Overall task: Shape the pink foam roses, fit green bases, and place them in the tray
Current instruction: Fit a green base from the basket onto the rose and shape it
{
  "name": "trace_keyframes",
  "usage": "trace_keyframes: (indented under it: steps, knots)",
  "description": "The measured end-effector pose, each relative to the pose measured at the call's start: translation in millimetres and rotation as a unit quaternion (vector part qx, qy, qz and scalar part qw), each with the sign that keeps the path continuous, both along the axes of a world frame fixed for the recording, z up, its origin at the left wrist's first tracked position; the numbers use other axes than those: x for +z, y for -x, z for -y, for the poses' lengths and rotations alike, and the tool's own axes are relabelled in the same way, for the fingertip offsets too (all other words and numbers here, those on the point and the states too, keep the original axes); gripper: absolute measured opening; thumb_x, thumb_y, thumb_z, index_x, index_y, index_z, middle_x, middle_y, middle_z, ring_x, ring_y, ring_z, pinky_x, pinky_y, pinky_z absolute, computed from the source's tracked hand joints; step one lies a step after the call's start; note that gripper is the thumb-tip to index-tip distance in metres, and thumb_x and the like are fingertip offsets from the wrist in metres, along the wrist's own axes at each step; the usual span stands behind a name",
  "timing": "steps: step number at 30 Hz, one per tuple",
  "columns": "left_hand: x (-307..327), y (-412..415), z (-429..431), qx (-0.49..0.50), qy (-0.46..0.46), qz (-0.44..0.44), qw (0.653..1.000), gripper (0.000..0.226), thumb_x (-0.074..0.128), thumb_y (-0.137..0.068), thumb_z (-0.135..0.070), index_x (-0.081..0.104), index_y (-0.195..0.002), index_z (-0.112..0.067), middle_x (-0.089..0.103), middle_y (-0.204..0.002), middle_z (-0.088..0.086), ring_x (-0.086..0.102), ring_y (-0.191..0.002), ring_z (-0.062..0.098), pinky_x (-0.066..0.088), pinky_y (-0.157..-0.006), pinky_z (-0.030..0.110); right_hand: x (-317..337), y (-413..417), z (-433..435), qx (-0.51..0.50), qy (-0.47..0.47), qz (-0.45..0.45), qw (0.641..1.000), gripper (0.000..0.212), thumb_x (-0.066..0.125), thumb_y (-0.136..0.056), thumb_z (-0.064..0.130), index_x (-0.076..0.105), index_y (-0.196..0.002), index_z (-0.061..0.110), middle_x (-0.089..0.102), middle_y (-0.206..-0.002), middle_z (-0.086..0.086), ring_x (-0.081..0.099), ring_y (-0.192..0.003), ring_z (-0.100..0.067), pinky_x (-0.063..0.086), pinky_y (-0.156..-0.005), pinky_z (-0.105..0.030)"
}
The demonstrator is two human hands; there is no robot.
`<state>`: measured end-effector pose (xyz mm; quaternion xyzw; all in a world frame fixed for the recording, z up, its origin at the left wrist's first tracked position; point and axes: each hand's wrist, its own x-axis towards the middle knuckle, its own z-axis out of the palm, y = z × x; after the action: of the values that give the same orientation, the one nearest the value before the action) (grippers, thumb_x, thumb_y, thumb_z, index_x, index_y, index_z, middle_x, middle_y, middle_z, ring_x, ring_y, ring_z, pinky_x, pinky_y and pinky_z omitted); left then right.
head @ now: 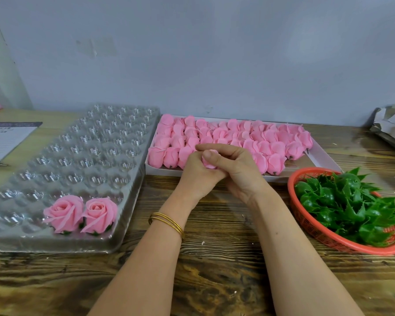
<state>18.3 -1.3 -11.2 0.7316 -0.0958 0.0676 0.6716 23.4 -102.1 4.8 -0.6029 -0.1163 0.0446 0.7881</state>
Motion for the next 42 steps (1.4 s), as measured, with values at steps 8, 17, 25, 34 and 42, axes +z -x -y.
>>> trace_keyframes:
  steps: [8,17,25,34,42]
  knots:
    - [1,2,2,0.0,-0.001,0.004,1.0,0.027,0.056,-0.063,-0.018,0.064,-0.048,-0.039,0.049,-0.037,-0.018,0.047,-0.036,-0.004,0.03,-0.037,0.006,1,4,-2,0.0,0.006,-0.006,1.0,0.028,0.074,-0.069,0.005,0.073,-0.096,0.004,0.072,-0.094,-0.014,0.067,-0.094,-0.021,0.055,-0.091,-0.033]
    - [-2,-3,1,0.012,-0.021,0.01,1.0,0.027,0.057,-0.068,-0.02,0.068,-0.058,-0.043,0.063,-0.053,-0.02,0.058,-0.051,-0.007,0.038,-0.043,0.008,-3,3,1,0.019,0.021,0.014,1.0,0.033,0.08,-0.06,0.012,0.077,-0.093,0.014,0.076,-0.097,-0.004,0.07,-0.099,-0.014,0.055,-0.08,-0.023]
    - [-8,-6,0,0.006,-0.017,0.016,1.0,0.02,0.072,-0.073,-0.007,0.068,-0.072,-0.026,0.07,-0.064,-0.01,0.066,-0.064,0.002,0.05,-0.055,0.015,2,-1,4,0.024,-0.017,-0.016,0.999,0.027,0.068,-0.074,0.013,0.074,-0.099,0.004,0.074,-0.099,-0.012,0.069,-0.1,-0.022,0.055,-0.088,-0.032]
    - [-6,-3,1,-0.044,-0.012,0.015,0.999,0.026,0.071,-0.06,-0.017,0.07,-0.075,-0.038,0.072,-0.079,0.0,0.069,-0.074,0.008,0.055,-0.067,0.021,8,3,4,-0.025,-0.03,-0.012,0.999,0.028,0.06,-0.088,-0.003,0.077,-0.07,0.009,0.076,-0.09,-0.01,0.073,-0.088,-0.016,0.058,-0.075,-0.026]
    - [-7,-3,0,-0.063,-0.005,0.004,0.998,0.032,0.073,-0.061,-0.014,0.07,-0.079,-0.041,0.073,-0.086,-0.005,0.07,-0.084,0.006,0.056,-0.073,0.018,8,6,1,-0.012,-0.024,-0.032,0.999,0.019,0.054,-0.09,-0.003,0.069,-0.079,-0.003,0.074,-0.089,-0.013,0.071,-0.085,-0.018,0.059,-0.077,-0.028]
